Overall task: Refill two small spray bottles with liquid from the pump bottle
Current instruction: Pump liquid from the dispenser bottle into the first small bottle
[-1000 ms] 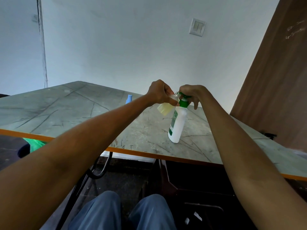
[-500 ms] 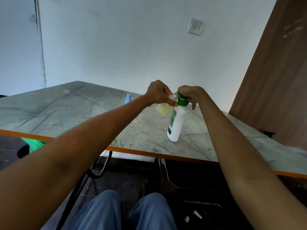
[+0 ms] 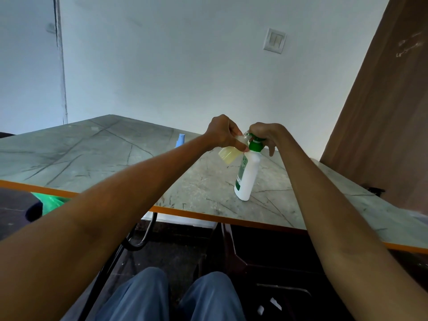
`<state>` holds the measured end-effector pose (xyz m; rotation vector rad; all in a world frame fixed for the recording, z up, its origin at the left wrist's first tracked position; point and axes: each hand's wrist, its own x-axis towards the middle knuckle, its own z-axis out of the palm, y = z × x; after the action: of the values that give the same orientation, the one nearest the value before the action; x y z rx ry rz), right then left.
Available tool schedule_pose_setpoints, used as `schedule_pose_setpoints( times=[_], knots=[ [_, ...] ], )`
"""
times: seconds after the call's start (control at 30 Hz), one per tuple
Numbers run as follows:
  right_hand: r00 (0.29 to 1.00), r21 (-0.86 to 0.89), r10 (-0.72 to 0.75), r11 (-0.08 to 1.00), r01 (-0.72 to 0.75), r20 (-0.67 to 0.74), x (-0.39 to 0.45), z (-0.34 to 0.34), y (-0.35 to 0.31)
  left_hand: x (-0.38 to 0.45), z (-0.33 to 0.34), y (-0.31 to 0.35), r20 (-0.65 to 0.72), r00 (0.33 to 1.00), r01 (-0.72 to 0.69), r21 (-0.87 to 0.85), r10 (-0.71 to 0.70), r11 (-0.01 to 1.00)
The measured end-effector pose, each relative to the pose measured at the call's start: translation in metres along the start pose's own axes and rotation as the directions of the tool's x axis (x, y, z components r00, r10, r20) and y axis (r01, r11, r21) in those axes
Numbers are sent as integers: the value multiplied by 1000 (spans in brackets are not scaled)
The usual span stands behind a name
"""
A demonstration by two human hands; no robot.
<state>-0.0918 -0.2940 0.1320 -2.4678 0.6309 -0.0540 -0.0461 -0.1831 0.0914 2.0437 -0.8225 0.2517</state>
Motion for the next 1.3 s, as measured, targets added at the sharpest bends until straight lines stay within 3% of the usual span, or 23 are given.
schedule_pose_setpoints(
  times=[0.6, 1.0, 1.3],
  knots=[
    [1000, 20, -2, 1000, 1, 22, 2, -9, 2, 0, 6, -4, -66, 998, -5, -90, -1, 996],
    [1000, -24, -3, 1000, 4, 19, -7, -1, 0, -2, 2, -2, -21, 1000, 10, -31, -11, 999],
    [1000, 47, -4, 999, 3, 12, -11, -3, -1, -1, 3, 1, -41, 999, -9, -40, 7, 999]
  ],
)
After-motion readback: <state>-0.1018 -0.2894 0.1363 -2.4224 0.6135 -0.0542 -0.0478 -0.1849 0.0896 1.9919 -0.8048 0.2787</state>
